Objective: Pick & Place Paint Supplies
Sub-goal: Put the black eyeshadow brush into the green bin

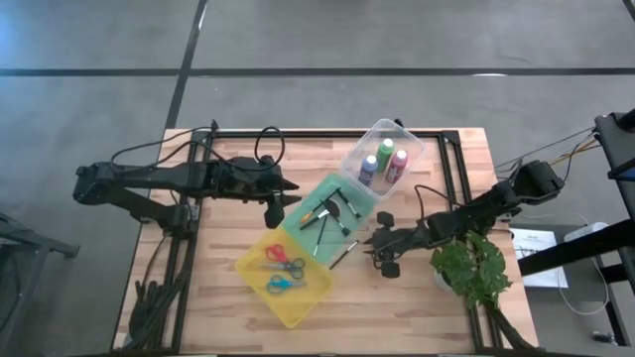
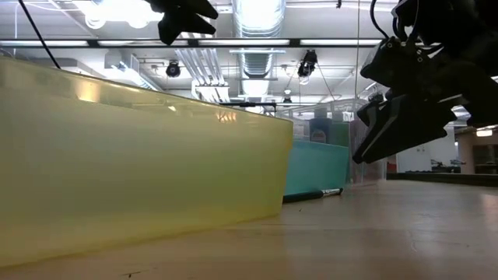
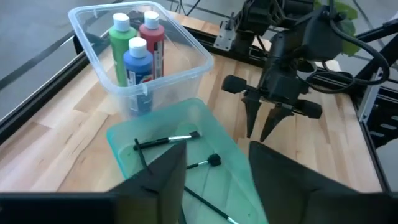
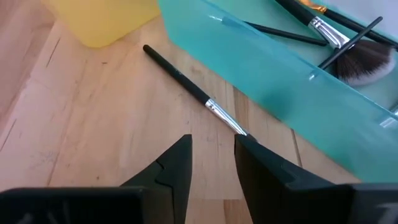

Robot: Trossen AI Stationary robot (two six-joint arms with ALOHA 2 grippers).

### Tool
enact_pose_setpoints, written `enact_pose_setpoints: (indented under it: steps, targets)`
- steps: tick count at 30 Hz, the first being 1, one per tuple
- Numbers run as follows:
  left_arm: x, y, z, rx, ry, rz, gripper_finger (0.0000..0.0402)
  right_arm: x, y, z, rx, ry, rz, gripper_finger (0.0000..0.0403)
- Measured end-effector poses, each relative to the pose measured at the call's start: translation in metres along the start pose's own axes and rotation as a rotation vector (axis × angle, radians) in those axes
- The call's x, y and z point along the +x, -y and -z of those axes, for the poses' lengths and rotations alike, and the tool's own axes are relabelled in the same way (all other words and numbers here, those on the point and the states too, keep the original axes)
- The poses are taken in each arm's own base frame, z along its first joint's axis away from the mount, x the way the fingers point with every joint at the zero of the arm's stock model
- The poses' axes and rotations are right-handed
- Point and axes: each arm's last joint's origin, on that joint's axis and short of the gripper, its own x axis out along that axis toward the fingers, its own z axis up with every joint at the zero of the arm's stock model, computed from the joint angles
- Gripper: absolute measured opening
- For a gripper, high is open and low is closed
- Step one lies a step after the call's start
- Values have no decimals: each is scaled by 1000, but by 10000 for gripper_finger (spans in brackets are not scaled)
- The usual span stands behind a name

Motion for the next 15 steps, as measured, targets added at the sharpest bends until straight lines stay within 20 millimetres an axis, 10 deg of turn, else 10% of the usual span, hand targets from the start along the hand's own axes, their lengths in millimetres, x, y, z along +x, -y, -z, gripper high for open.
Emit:
enact_pose_setpoints:
  steps: [15]
  targets:
    - [0,1,0,2,-1,4,252,0,0,2,-81,-3,-2,114]
